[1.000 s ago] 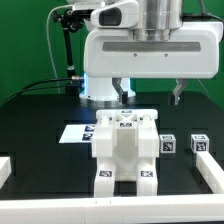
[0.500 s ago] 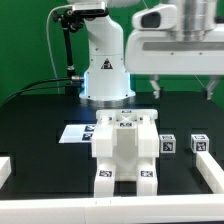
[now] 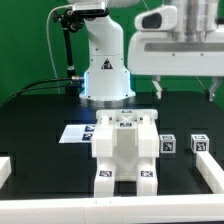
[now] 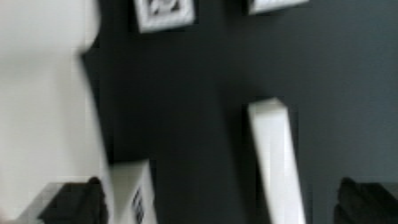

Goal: Assemble chair

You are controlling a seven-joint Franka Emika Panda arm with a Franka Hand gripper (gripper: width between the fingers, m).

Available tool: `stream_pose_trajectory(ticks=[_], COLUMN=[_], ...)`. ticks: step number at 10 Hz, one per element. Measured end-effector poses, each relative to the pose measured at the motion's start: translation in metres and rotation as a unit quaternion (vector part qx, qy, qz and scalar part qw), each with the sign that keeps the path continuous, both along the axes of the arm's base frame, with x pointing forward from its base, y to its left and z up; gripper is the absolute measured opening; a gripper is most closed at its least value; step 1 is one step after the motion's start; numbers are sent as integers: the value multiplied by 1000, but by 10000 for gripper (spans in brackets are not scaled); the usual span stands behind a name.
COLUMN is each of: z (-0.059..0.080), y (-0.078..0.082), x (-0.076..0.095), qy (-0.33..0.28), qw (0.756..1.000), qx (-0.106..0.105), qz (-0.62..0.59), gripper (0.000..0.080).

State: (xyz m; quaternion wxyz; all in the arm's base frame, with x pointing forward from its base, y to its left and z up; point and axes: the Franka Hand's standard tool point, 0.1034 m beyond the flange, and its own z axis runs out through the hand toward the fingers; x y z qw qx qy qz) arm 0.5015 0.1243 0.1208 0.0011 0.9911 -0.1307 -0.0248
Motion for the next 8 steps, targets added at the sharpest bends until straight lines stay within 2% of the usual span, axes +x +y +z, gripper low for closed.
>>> stream_pose_trajectory(ticks=[1,2,4,7,8], z=[-13,-22,-29,-30,-40], y=[18,28,29,30,27], x=[-20,-27,-24,-24,-32], qy=[2,1,-10,-11,-15], qw=[1000,998,996,996,992], qx=[-4,-5,1,2,10], qz=[-21,-56,-84,-88,-122], gripper=[649,649,649,649,649])
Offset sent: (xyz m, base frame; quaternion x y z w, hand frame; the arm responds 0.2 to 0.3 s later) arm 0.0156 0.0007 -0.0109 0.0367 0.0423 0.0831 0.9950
